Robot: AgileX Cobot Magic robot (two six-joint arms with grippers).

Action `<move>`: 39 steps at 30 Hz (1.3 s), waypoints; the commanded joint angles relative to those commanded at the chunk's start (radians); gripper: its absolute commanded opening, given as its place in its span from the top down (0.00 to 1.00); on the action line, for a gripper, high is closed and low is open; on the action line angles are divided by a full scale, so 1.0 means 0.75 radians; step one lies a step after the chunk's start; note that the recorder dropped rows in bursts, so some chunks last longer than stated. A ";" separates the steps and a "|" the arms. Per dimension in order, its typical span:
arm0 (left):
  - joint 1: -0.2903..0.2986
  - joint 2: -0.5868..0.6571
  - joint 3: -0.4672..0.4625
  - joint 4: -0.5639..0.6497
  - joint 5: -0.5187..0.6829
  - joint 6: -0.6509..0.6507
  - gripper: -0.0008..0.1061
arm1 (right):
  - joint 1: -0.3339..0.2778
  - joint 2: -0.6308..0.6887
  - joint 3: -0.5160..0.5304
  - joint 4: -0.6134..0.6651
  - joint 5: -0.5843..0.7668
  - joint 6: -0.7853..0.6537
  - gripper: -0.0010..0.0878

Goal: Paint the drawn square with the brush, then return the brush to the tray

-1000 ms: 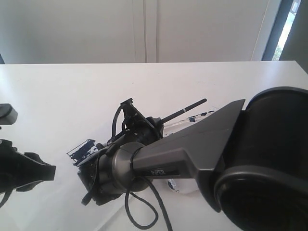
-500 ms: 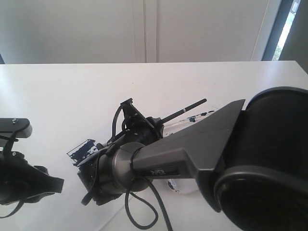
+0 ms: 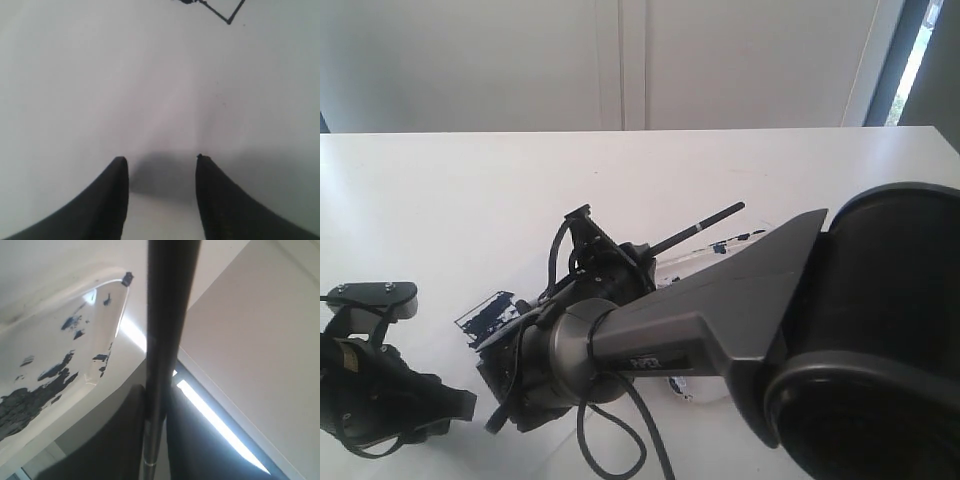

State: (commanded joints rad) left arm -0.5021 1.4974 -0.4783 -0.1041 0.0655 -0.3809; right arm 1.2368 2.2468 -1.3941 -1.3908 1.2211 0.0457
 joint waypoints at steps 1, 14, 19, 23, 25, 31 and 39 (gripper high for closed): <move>0.000 0.007 0.000 0.000 0.000 -0.009 0.54 | 0.003 0.000 0.000 0.008 0.000 0.000 0.99; 0.000 0.014 0.000 0.000 0.054 -0.024 0.54 | 0.078 -0.003 0.000 0.038 0.000 0.000 0.99; 0.002 0.014 0.000 0.005 0.066 -0.024 0.54 | 0.078 -0.028 0.000 0.036 0.000 0.000 0.99; 0.002 0.014 0.000 0.005 0.067 -0.024 0.54 | 0.075 -0.080 0.000 0.036 0.000 0.000 0.99; 0.002 0.014 0.000 0.005 0.073 -0.024 0.54 | 0.075 -0.106 0.000 0.036 0.000 0.000 0.99; 0.002 0.014 0.000 0.005 0.080 -0.024 0.54 | 0.075 -0.121 0.000 0.060 0.000 -0.012 0.99; 0.002 0.014 0.000 0.008 0.103 -0.015 0.54 | 0.046 -0.134 0.000 0.064 0.000 -0.026 0.99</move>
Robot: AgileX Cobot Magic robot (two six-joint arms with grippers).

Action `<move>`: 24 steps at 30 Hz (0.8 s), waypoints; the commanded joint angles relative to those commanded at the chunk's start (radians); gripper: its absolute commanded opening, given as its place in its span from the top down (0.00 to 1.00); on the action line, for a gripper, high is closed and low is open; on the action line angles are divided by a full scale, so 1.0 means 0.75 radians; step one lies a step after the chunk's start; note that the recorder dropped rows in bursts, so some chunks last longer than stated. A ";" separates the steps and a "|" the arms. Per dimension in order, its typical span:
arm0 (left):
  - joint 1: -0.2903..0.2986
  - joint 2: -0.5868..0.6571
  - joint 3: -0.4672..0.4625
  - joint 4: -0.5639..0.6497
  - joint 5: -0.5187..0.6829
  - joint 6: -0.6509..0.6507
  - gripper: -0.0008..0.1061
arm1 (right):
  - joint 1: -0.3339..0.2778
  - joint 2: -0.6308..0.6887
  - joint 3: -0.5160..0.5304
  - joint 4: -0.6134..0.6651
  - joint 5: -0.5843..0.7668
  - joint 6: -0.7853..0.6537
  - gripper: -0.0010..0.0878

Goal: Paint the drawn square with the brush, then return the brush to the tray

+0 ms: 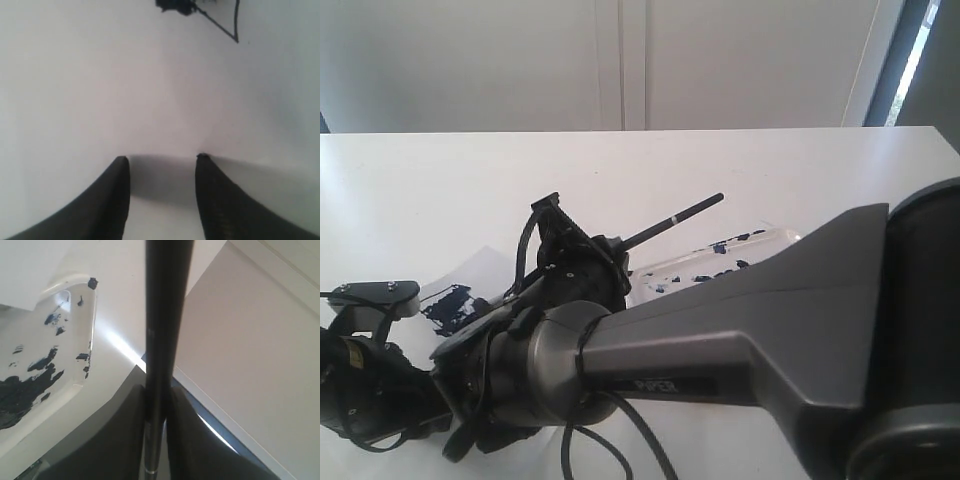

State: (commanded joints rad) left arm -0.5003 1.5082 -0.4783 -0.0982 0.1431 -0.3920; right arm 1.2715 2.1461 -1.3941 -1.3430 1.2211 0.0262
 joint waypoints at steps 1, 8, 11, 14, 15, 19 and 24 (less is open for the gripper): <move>0.000 0.000 0.000 0.003 0.006 0.000 0.54 | -0.011 -0.006 0.000 0.000 0.000 0.002 0.99; 0.000 0.000 0.000 0.003 0.009 0.005 0.54 | -0.100 -0.079 0.000 0.014 0.000 0.039 0.99; 0.000 0.000 0.000 0.003 0.009 0.005 0.54 | -0.103 -0.104 0.000 0.030 0.000 0.039 0.99; 0.000 0.000 0.000 0.003 0.009 0.005 0.54 | -0.099 -0.100 0.000 0.039 0.000 0.035 0.99; 0.000 0.000 0.000 0.003 0.006 0.003 0.54 | -0.099 -0.089 0.000 0.039 0.000 0.036 0.99; 0.000 0.000 0.000 0.003 0.004 0.003 0.54 | -0.095 -0.040 0.000 0.049 0.000 0.030 0.99; 0.000 0.000 0.000 0.003 0.004 0.003 0.54 | -0.055 0.025 0.000 0.046 0.000 0.006 0.99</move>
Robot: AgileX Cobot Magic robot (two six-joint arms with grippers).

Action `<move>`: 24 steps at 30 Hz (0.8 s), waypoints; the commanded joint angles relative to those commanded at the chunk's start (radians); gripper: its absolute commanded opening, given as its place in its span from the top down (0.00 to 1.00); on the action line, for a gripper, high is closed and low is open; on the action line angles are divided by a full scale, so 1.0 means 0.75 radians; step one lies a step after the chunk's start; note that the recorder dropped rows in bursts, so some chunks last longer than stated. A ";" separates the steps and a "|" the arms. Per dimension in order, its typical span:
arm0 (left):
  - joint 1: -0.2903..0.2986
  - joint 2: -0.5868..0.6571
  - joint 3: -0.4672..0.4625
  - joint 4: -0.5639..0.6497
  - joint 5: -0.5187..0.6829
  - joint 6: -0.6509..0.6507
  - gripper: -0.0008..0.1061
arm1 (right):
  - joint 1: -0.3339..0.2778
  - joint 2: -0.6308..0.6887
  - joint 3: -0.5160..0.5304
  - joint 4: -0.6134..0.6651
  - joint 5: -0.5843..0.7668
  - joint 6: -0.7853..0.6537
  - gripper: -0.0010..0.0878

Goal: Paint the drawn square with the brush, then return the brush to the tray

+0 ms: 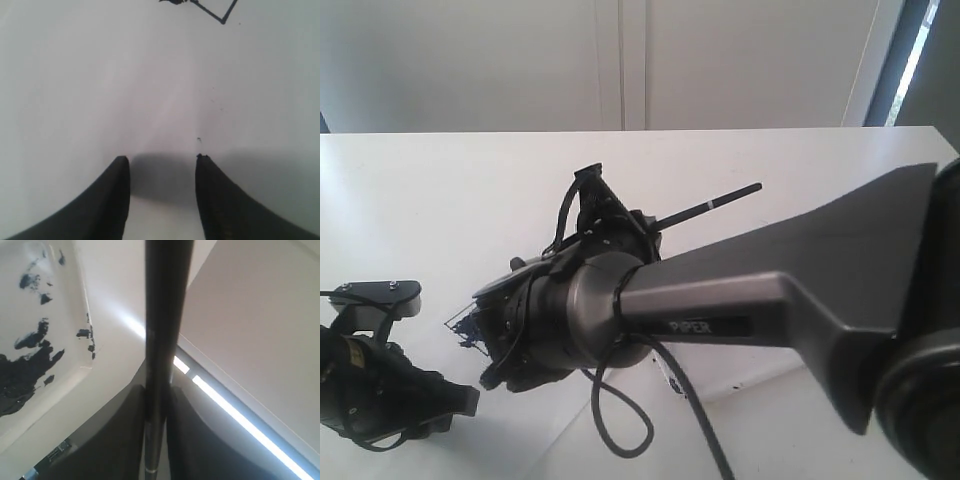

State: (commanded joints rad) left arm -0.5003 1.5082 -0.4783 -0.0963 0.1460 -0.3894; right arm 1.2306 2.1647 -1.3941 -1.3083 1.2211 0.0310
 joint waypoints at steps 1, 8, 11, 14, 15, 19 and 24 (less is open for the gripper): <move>0.000 0.000 0.000 0.000 0.000 0.000 0.54 | 0.008 0.017 0.000 0.002 0.000 -0.008 0.99; 0.000 0.000 0.000 0.000 0.000 0.000 0.54 | 0.036 0.086 0.000 -0.001 0.000 -0.013 0.99; 0.000 0.000 0.000 0.000 0.000 0.000 0.54 | 0.038 0.106 0.000 -0.004 0.000 -0.013 0.99; 0.000 0.000 0.000 0.000 0.003 0.000 0.54 | 0.038 0.129 0.000 -0.007 0.000 -0.017 0.99; 0.000 0.000 0.000 0.000 0.006 0.000 0.54 | 0.038 0.138 0.000 -0.007 0.000 -0.017 0.99; 0.000 0.000 0.000 0.000 0.010 0.000 0.54 | 0.033 0.143 0.000 -0.009 0.000 -0.017 0.99; 0.000 0.000 0.000 0.000 0.014 0.000 0.54 | 0.018 0.143 0.000 -0.043 0.000 -0.014 0.99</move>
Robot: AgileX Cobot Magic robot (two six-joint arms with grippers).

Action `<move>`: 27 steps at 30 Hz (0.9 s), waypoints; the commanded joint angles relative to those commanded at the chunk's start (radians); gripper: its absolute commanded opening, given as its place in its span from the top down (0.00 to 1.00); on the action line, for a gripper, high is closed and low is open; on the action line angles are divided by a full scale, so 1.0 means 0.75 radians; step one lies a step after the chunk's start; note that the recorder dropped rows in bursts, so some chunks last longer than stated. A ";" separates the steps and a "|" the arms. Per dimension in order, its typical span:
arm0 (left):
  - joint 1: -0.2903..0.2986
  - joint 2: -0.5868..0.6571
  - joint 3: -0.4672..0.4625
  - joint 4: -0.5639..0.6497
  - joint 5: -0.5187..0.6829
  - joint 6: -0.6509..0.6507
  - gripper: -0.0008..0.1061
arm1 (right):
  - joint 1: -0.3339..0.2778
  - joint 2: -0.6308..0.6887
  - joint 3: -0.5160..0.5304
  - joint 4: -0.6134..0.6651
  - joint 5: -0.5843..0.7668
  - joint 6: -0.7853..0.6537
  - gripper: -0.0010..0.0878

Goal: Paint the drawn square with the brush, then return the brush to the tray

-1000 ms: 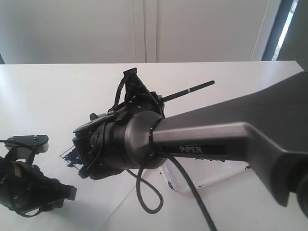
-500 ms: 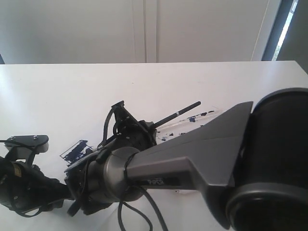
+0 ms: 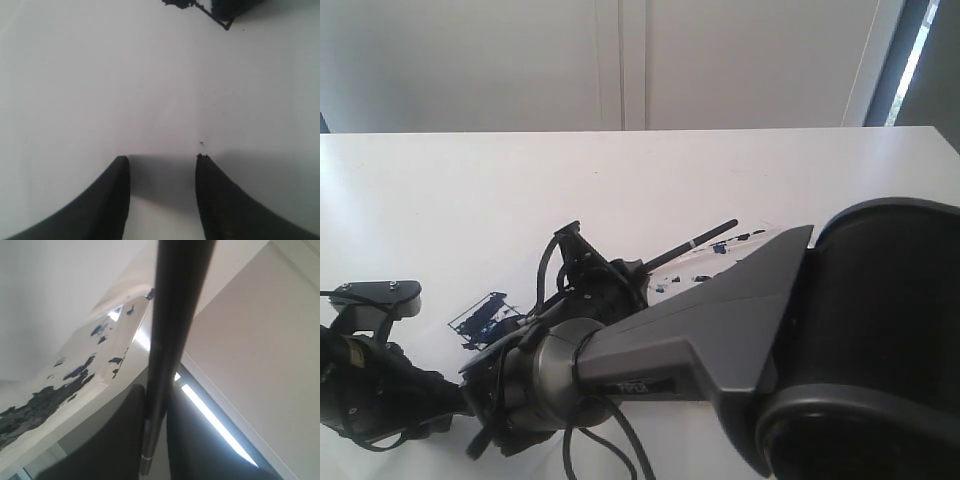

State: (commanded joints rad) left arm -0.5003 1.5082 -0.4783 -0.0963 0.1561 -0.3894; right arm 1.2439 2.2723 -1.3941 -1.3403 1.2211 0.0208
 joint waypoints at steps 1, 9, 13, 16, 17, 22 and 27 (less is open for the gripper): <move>0.000 0.000 0.000 0.000 0.006 0.000 0.54 | -0.004 0.000 0.000 -0.002 0.000 0.000 0.99; 0.000 0.000 0.000 0.000 0.016 0.000 0.54 | -0.086 0.000 0.000 -0.023 0.000 0.010 0.99; 0.000 0.000 0.000 0.000 0.016 0.000 0.54 | -0.108 0.000 -0.002 -0.043 0.000 0.014 0.99; 0.000 0.000 0.000 0.000 0.019 0.000 0.54 | -0.129 0.000 -0.002 -0.081 0.000 0.042 0.99; 0.000 0.000 0.000 0.000 0.019 0.000 0.54 | -0.134 0.000 -0.002 -0.089 0.000 0.045 0.99; 0.000 0.000 0.000 0.000 0.014 0.002 0.54 | -0.130 -0.026 -0.005 -0.117 0.000 0.096 0.99; 0.000 0.000 0.000 0.000 0.012 0.002 0.54 | -0.081 -0.082 -0.013 -0.129 0.000 0.108 0.99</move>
State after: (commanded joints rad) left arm -0.5003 1.5082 -0.4783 -0.0963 0.1648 -0.3877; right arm 1.1829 2.2105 -1.4037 -1.4369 1.2211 0.1015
